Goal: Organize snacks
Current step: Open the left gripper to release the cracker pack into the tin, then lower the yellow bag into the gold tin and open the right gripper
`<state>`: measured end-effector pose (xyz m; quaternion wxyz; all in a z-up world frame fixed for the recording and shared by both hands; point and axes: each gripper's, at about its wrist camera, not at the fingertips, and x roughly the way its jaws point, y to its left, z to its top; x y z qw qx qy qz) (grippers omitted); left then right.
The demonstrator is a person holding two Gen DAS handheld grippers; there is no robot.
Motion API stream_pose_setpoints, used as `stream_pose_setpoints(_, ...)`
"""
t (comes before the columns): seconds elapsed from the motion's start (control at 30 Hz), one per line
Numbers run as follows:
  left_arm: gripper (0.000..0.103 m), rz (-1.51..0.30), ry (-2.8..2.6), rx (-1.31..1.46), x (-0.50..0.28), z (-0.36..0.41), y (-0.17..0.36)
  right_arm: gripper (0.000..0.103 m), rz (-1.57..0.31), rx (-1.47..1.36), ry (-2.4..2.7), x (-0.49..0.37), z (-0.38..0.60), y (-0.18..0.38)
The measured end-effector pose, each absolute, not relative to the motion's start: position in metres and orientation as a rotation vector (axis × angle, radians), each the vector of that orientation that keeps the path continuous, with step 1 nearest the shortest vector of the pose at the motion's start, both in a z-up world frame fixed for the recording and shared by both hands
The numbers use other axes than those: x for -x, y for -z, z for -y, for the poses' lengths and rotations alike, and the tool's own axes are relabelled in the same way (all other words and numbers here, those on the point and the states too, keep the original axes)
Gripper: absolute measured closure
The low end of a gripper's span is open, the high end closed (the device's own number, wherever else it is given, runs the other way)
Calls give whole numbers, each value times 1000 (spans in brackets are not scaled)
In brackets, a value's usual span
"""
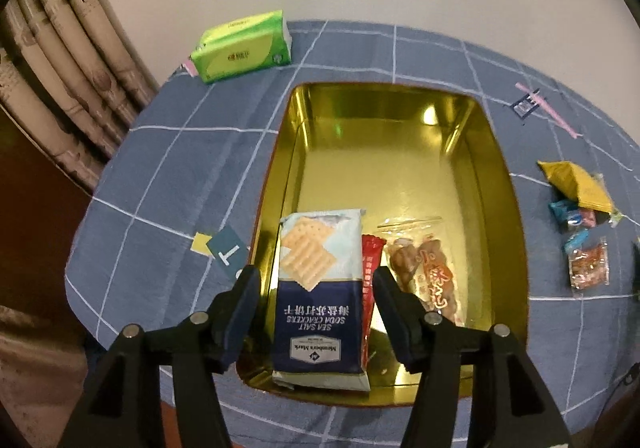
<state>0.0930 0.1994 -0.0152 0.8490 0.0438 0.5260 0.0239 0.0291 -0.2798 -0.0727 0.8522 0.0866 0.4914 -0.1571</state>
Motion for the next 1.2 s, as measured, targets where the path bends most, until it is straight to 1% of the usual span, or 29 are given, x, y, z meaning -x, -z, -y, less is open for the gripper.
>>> stream_pose_setpoints(0.23, 44, -1066, -60, -77, -76, -203, 6, 48, -983, -186, 271, -34, 250, 37)
stream_pose_setpoints(0.4, 44, -1045, -91, -4, -69, -222, -2, 48, -958, -164, 156, -48, 203, 13)
stream_pose_setpoints(0.57, 44, -1024, -195, 63, -58, -251, -5, 47, -946, -130, 2, -69, 133, -4)
stream_pose_setpoints(0.8, 44, -1034, -293, 111, -39, -281, -1, 47, -973, -81, -218, -85, 18, -3)
stream_pose_setpoints(0.97, 44, -1050, -362, 109, -31, -297, 3, 47, -985, -37, -299, -91, -46, 1)
stream_pose_setpoints(1.2, 44, -1042, -381, 138, -28, -305, 1, 47, -1037, -12, -336, -102, -85, 19)
